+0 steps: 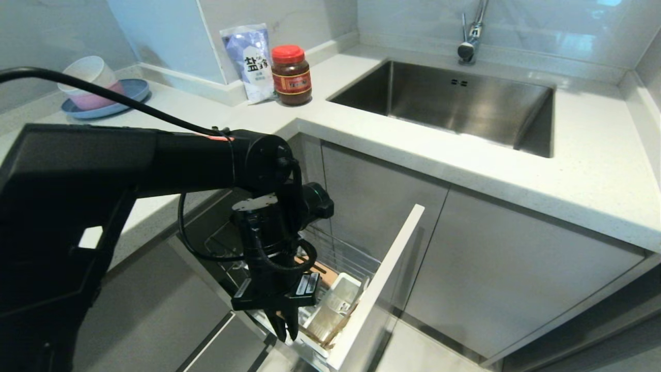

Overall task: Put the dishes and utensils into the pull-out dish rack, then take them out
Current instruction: Take the chopsticks out of the cupboard

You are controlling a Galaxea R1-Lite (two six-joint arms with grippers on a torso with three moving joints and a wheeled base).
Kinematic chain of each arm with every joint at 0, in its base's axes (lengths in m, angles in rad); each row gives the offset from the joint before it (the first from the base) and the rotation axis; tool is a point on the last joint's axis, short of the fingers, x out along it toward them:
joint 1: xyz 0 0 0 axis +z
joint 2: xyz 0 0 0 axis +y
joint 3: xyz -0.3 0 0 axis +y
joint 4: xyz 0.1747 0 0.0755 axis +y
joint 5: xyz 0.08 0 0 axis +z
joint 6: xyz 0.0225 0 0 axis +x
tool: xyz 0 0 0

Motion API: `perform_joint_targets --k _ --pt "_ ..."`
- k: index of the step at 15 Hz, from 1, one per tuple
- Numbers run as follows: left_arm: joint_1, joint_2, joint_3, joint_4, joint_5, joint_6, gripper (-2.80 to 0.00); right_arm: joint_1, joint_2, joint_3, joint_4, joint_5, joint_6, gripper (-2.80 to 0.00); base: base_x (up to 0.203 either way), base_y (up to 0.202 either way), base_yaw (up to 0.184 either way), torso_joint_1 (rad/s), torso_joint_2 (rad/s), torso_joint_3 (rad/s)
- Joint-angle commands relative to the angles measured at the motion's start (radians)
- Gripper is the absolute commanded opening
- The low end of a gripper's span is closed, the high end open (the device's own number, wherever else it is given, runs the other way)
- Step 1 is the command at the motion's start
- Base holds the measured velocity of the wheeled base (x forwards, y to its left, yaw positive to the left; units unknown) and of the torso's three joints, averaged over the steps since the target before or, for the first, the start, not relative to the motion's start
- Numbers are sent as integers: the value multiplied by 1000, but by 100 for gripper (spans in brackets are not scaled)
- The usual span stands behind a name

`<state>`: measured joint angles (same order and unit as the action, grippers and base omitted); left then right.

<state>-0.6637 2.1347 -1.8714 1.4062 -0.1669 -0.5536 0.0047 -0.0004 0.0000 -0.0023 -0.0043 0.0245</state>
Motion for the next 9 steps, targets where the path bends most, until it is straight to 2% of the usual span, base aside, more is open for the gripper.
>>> perform_joint_targets --k 1,9 --pt "-11 -67 11 21 0 -3 -280 1 -4 2 -1 0 0 -280 0 0 0 0 0 0" --pt "-64 -313 26 67 42 -3 -280 1 -4 2 -1 0 0 -280 0 0 0 0 0 0"
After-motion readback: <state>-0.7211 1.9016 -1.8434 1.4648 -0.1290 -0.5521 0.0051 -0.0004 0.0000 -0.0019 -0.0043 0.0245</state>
